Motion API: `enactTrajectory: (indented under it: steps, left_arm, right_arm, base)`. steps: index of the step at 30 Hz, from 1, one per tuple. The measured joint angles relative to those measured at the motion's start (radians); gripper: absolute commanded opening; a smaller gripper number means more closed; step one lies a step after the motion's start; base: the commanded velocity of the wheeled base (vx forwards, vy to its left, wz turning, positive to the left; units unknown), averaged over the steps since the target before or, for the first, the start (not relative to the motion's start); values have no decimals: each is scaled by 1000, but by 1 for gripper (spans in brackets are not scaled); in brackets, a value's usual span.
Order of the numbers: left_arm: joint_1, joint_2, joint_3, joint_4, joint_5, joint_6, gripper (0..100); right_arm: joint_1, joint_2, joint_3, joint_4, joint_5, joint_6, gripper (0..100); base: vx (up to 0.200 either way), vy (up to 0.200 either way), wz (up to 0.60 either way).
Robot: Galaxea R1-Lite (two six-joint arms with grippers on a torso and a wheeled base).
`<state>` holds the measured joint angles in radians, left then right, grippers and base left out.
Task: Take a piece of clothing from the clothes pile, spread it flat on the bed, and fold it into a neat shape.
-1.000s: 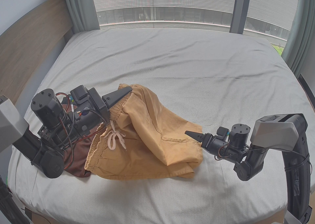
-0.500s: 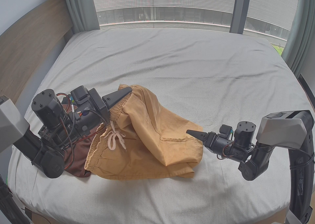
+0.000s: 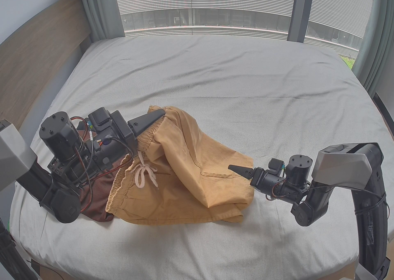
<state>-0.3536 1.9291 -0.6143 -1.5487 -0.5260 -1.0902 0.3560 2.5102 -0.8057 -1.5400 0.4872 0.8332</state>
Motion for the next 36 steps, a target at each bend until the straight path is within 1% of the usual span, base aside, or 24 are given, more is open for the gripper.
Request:
enactTrajectory:
  steps: [13, 14, 28, 36]
  left_arm:
    - [1, 0, 1, 0, 0, 0, 0]
    - [1, 0, 1, 0, 0, 0, 0]
    - [1, 0, 1, 0, 0, 0, 0]
    - [2, 0, 1, 0, 0, 0, 0]
  right_arm:
    - [1, 48, -58, 0, -1, -3, 100]
    - [1, 50, -58, 0, -1, -4, 0]
    - [-7, 58, -56, 0, -3, -9, 0]
    - [-22, -41, -4, 0, 1, -8, 0]
  base:
    - [0, 0, 0]
    - [0, 0, 0]
    - [0, 0, 0]
    - [0, 0, 0]
